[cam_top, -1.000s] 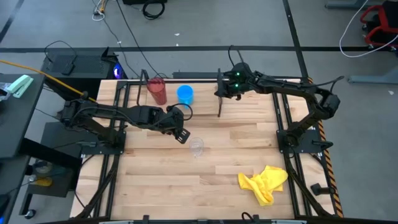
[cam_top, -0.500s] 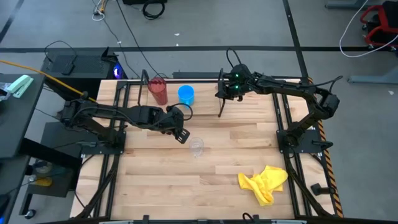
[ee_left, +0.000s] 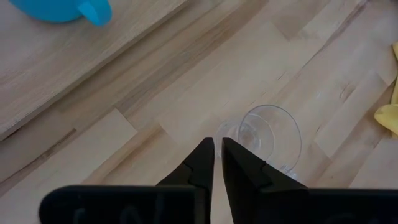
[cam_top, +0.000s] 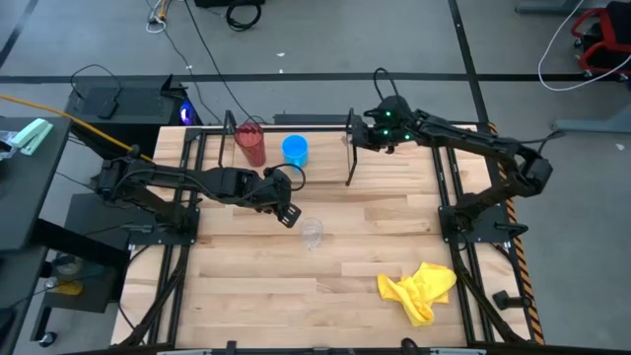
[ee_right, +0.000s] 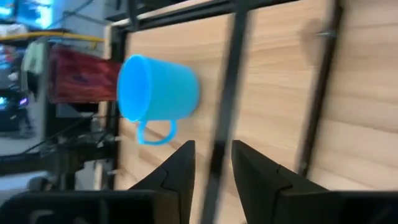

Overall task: Stack small to large cups/mugs on shelf
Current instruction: Adjust the shelf to the middle of the table

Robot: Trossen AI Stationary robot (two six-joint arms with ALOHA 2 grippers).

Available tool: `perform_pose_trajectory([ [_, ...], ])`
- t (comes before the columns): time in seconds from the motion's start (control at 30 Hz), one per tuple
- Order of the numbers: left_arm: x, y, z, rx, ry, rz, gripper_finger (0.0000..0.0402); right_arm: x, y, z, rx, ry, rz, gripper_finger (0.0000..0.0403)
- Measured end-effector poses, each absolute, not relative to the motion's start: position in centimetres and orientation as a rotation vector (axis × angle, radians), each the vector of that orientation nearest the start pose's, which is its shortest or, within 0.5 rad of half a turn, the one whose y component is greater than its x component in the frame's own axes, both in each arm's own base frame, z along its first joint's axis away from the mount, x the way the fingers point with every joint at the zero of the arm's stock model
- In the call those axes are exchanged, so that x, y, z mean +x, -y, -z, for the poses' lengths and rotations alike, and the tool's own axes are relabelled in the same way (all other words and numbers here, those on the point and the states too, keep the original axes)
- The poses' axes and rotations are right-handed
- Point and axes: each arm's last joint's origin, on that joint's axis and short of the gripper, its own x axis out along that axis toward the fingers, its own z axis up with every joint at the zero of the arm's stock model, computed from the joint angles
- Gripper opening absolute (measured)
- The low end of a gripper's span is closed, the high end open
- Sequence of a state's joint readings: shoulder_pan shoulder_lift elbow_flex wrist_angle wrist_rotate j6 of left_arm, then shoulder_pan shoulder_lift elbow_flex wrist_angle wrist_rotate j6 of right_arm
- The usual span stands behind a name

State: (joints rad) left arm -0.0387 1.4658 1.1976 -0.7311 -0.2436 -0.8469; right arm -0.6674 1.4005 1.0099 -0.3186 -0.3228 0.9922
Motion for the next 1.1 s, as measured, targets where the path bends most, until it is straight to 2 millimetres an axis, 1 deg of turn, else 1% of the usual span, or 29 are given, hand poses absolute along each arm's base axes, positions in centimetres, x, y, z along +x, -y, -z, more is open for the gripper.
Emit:
perform_pose_trajectory([
  [0.07,29.6,0.4,-27.8,-0.625,-0.841,-0.588,0.0040,23.2,17.5,-26.5,1.284,-0.443,0.672,0.0108],
  [0.13,29.6,0.4,-27.8,-0.623,-0.839,-0.591,0.0037,22.9,17.4,-26.6,1.268,-0.456,0.677,0.0103],
  [0.33,29.6,0.4,-27.8,-0.621,-0.837,-0.594,0.0030,23.2,17.5,-26.6,1.268,-0.440,0.669,0.0089],
  [0.5,29.6,0.7,-27.8,-0.627,-0.837,-0.591,0.0034,23.3,17.6,-26.5,1.267,-0.442,0.669,0.0079],
  [0.67,29.6,0.8,-27.8,-0.627,-0.838,-0.588,0.0039,23.1,17.3,-26.9,1.262,-0.436,0.670,0.0051],
  [0.83,29.6,0.8,-27.8,-0.626,-0.838,-0.589,0.0033,22.5,16.8,-27.6,1.254,-0.419,0.680,0.0025],
  [1.1,29.6,0.8,-27.8,-0.626,-0.838,-0.589,0.0031,20.9,15.7,-27.9,1.269,-0.500,0.758,0.0026],
])
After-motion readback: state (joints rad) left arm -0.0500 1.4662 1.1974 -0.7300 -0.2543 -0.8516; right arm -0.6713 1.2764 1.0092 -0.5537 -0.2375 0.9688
